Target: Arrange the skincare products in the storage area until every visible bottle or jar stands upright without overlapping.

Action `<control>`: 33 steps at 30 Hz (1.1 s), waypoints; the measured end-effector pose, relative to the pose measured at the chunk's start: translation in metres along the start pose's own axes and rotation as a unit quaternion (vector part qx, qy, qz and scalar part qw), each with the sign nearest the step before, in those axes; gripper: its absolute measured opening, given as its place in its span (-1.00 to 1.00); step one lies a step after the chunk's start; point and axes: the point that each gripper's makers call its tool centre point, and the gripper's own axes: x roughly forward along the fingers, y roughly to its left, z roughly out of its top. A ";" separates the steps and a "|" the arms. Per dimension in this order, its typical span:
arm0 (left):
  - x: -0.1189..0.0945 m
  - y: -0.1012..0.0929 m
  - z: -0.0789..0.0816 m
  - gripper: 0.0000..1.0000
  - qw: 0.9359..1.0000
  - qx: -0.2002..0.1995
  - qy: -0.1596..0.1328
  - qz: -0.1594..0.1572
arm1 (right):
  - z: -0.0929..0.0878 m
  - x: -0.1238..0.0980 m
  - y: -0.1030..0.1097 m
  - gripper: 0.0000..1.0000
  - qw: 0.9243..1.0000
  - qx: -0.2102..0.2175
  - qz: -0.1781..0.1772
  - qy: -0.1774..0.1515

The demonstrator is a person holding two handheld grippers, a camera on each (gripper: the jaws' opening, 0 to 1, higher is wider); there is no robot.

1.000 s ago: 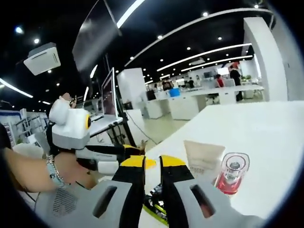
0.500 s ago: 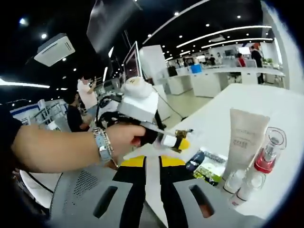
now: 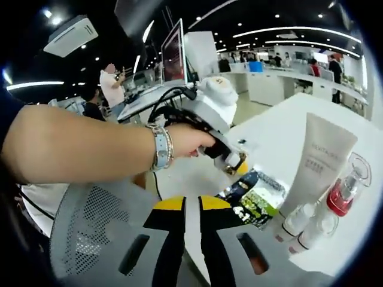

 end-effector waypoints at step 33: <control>-0.032 0.022 0.003 -0.37 0.987 -0.083 -0.131 -0.029 | -0.017 0.004 -0.001 -0.90 0.999 -0.013 -0.003 0.038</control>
